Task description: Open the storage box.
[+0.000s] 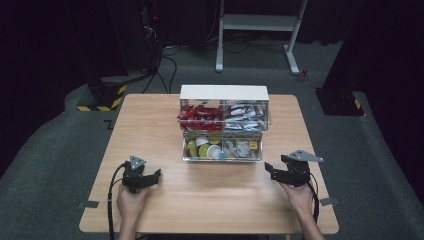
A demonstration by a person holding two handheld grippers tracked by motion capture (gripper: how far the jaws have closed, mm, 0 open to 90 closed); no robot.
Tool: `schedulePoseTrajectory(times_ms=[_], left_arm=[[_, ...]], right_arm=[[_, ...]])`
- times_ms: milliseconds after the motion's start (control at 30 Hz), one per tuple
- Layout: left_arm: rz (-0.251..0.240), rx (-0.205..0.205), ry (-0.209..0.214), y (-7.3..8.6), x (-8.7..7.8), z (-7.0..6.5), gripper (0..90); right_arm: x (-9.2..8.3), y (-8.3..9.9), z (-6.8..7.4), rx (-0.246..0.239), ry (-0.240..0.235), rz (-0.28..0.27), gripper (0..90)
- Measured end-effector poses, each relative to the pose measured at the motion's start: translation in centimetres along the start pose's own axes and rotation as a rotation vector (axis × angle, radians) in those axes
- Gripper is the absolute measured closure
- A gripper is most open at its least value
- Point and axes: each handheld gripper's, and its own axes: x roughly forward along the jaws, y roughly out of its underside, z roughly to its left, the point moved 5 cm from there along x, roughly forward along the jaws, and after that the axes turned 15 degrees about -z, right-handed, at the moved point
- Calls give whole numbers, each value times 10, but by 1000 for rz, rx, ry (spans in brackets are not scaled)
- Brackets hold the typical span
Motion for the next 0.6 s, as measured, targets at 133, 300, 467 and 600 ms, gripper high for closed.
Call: schedulePoseTrajectory(times_ms=[133,300,467,600], left_arm=[[0,0,0,0,0,0,231],[1,1,0,0,0,0,232],[0,1,0,0,0,1,236],[0,-1,-1,0,0,0,236]], right_arm=[[0,-6,6,-21,-13,-19,256],[-3,-16,14,-41,-38,-43,304],[-6,-25,24,-49,-91,-53,367],[-9,-34,30,-51,-112,-64,389]])
